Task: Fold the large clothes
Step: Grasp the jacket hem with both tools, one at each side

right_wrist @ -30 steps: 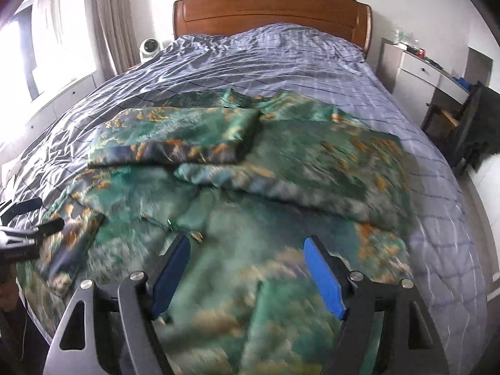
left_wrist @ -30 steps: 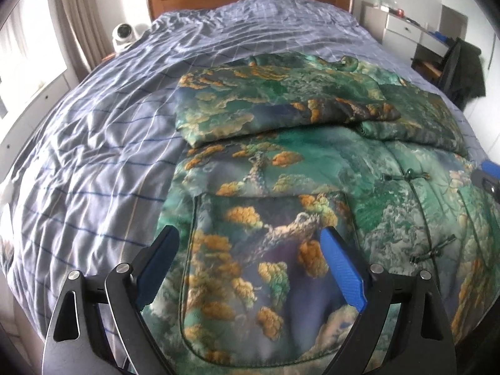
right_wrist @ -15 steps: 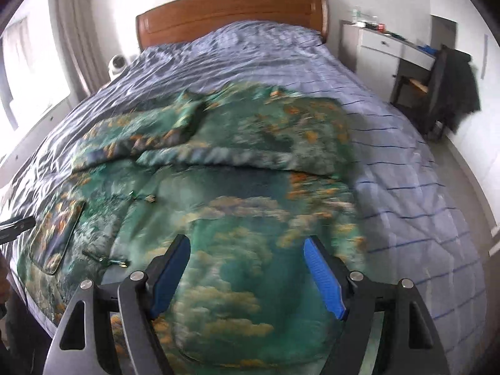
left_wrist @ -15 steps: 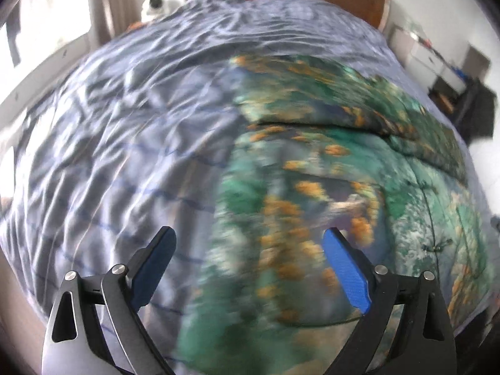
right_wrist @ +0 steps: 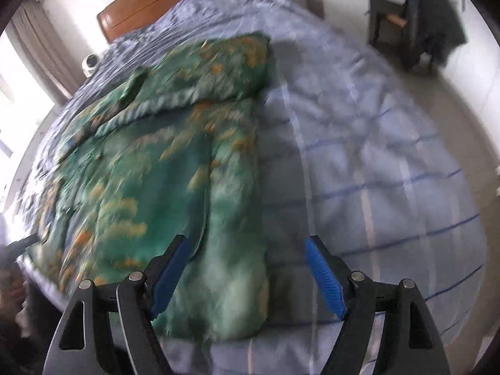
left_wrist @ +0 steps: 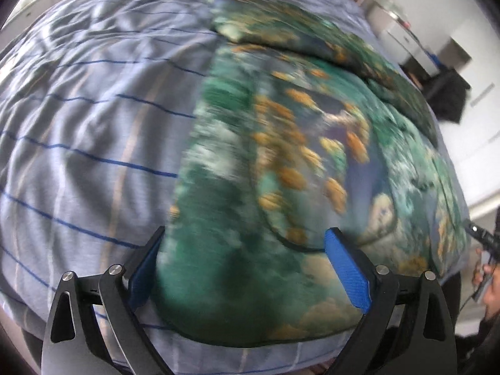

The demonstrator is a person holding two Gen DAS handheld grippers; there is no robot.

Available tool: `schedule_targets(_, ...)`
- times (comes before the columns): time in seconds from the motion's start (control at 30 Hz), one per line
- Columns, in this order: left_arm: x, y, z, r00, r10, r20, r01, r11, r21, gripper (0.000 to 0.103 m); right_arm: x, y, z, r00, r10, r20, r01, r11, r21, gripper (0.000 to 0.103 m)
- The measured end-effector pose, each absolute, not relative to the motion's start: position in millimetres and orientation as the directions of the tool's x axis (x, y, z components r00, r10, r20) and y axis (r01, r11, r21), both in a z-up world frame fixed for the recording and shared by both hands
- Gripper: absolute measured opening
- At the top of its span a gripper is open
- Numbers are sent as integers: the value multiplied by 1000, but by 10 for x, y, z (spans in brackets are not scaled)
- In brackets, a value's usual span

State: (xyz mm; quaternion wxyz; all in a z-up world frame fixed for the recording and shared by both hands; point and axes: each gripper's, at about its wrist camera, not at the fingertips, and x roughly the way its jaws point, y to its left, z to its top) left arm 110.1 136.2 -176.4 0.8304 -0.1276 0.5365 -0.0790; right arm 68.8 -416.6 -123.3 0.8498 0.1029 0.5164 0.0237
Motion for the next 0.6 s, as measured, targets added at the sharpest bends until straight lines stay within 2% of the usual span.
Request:
schedule_targets(0.07, 1092, 1297, -1772, 408, -259, -876, 16, 961, -277, 96, 655, -4128, -1328, 440, 193, -877, 28, 973, 228, 80)
schedule_targets(0.13, 1080, 1291, -1774, 403, -264, -877, 26, 961, -277, 96, 649, -4038, -1421, 422, 162, -892, -13, 985, 173, 80)
schedule_targets(0.17, 1072, 1292, -1768, 395, -272, -877, 23, 958, -286, 91, 648, -4007, -1452, 412, 159, -897, -29, 986, 161, 80)
schedule_targets(0.23, 1039, 1295, -1735, 383, -274, -882, 17, 957, -290, 78, 652, -3964, -1497, 380, 214, -900, -58, 976, 208, 80)
schedule_targets(0.3, 1017, 1291, -1701, 370, -261, -892, 22, 962, -272, 45, 644, -3933, -1492, 355, 254, -900, -76, 967, 243, 80)
schedule_targets(0.33, 1000, 1289, -1670, 368, -248, -896, 21, 966, -259, 39, 635, -3907, -1473, 355, 246, -902, -87, 969, 230, 68)
schedule_targets(0.37, 986, 1321, -1655, 368, -243, -898, 19, 967, -254, 27, 635, -3878, -1443, 354, 234, -906, -101, 972, 211, 49)
schedule_targets(0.4, 982, 1332, -1625, 367, -243, -898, 12, 966, -257, 19, 638, -3868, -1416, 357, 224, -907, -102, 974, 201, 38)
schedule_targets(0.43, 983, 1346, -1597, 370, -246, -896, 4, 965, -264, 17, 644, -3880, -1386, 360, 222, -906, -94, 975, 202, 28)
schedule_targets(0.47, 980, 1350, -1563, 374, -248, -894, -3, 963, -268, 15, 651, -3905, -1348, 363, 235, -902, -79, 972, 221, 22)
schedule_targets(0.6, 930, 1389, -1386, 410, -249, -878, -7, 961, -276, 12, 646, -3955, -1157, 404, 270, -874, -62, 961, 268, 17)
